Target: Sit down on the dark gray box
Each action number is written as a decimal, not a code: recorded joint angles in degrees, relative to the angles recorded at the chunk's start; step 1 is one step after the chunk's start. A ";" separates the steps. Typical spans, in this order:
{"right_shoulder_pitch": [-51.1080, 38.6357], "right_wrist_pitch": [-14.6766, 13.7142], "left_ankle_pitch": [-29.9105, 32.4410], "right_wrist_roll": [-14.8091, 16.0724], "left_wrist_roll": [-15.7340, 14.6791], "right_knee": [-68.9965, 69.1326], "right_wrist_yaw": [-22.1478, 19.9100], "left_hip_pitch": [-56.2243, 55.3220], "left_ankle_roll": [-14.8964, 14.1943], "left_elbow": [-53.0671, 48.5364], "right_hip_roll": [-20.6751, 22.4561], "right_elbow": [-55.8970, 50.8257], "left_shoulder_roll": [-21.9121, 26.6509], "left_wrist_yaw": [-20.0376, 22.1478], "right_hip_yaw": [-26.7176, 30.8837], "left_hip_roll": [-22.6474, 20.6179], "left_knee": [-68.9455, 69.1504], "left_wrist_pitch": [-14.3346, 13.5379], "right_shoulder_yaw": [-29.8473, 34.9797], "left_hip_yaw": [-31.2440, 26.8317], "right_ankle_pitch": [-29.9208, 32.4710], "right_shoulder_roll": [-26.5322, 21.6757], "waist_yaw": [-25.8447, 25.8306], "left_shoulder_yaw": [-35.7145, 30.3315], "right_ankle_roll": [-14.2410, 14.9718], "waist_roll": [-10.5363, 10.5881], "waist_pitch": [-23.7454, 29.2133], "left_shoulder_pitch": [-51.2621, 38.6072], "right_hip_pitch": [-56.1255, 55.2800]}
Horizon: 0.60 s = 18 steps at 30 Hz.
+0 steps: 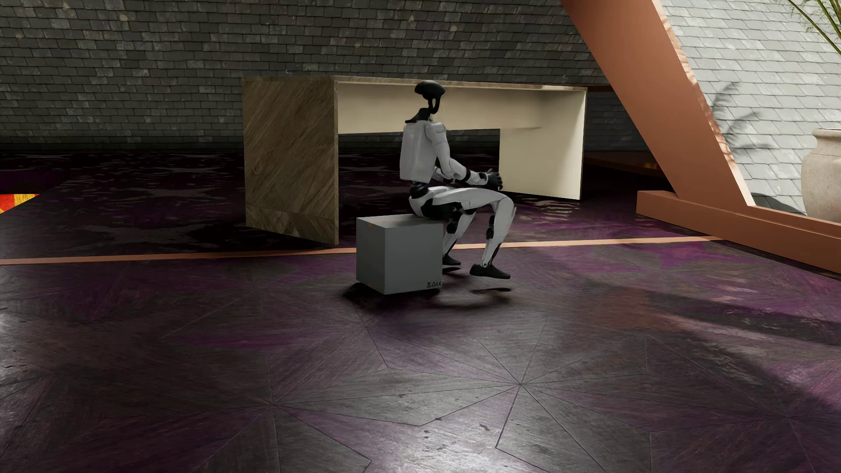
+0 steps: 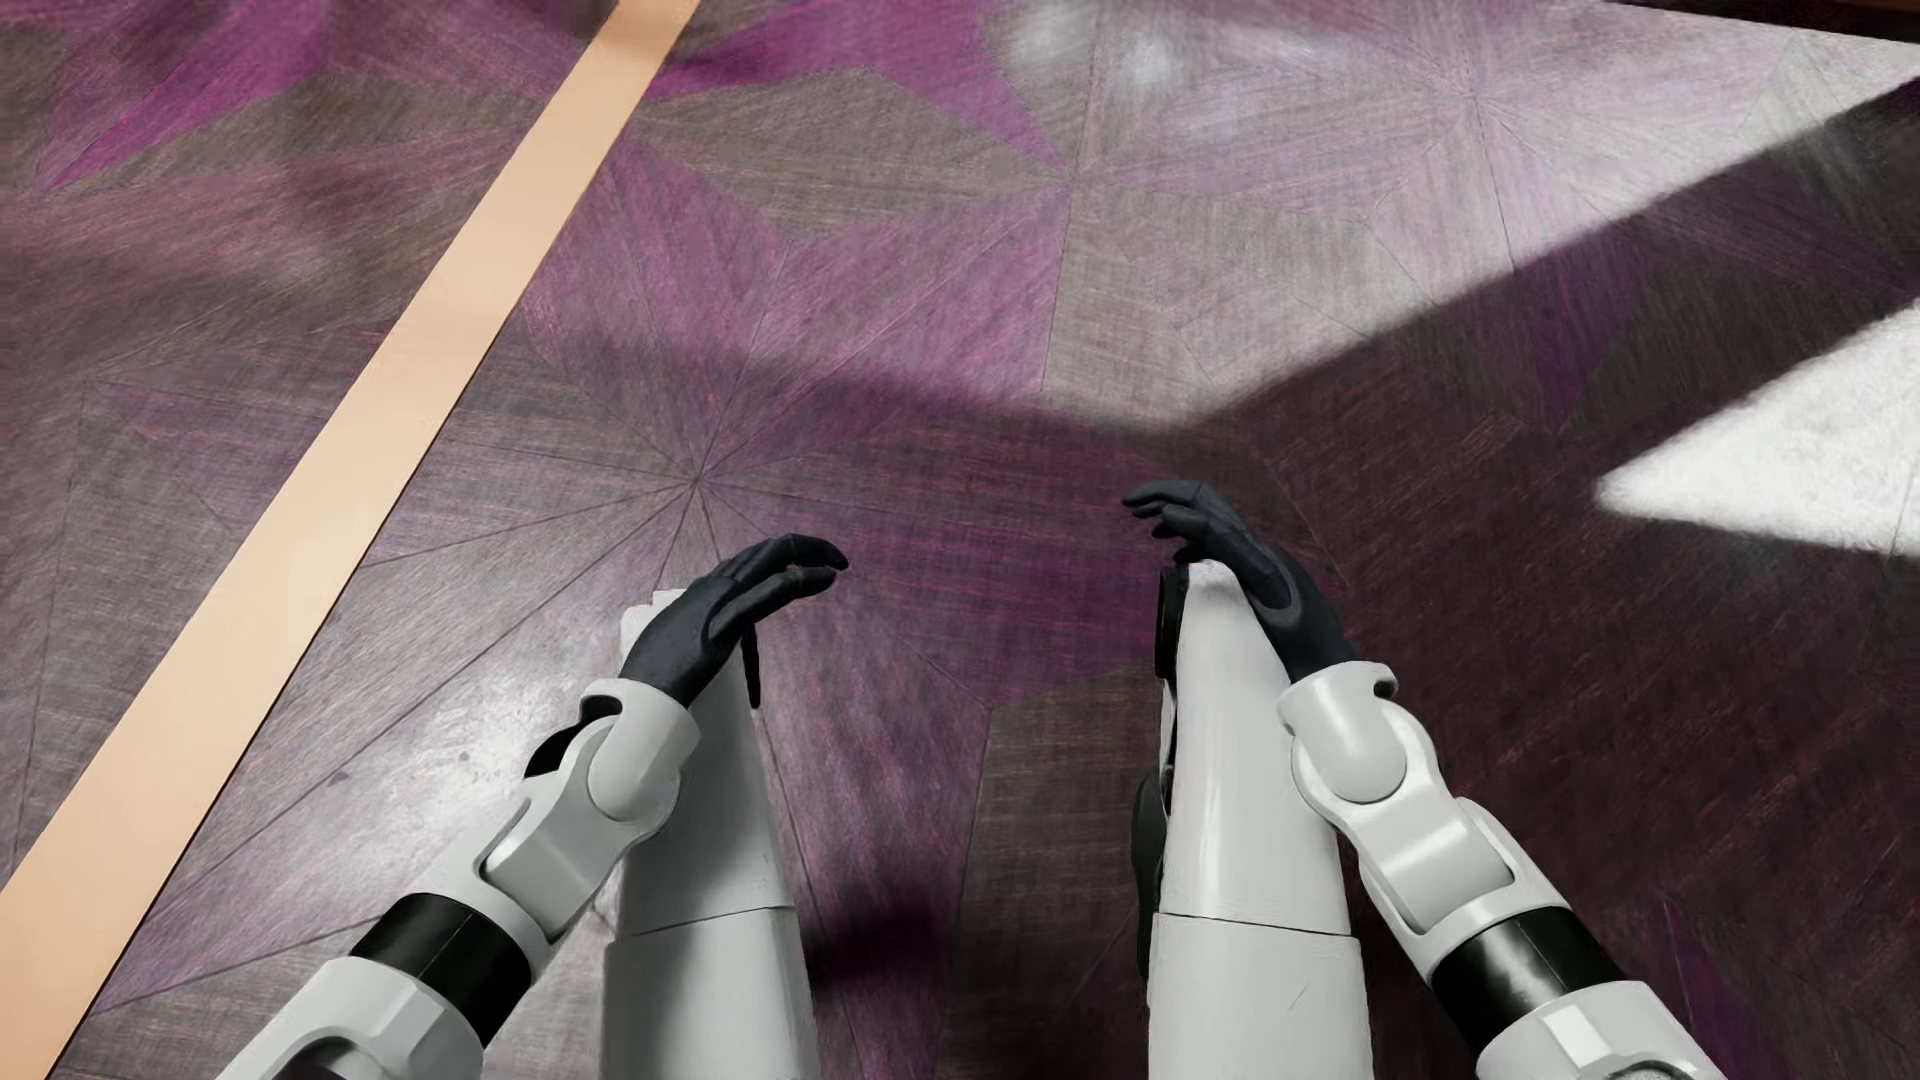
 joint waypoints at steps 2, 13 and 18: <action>1.30 0.68 0.19 1.89 -2.42 0.00 -2.29 1.59 0.27 3.35 0.39 3.54 -0.93 1.84 -0.14 -0.18 -0.28 1.46 -0.32 0.25 0.10 0.21 -0.03 2.02 -0.71 -0.31 -1.48 2.09 1.19; 12.92 9.82 1.13 -5.51 0.10 -0.93 15.12 4.98 1.61 39.37 1.47 46.77 -4.14 -21.79 -1.41 -0.21 -0.91 9.05 -4.62 1.17 1.14 4.24 -0.12 10.10 -2.28 -0.98 -4.91 17.01 4.64; 20.95 9.34 1.11 -6.26 -3.21 -1.25 17.33 5.02 1.66 37.19 1.90 45.62 -6.88 -20.09 -1.58 0.23 -0.67 9.04 -7.62 1.05 1.23 6.94 -0.26 15.42 -1.99 -0.96 -5.52 24.18 5.55</action>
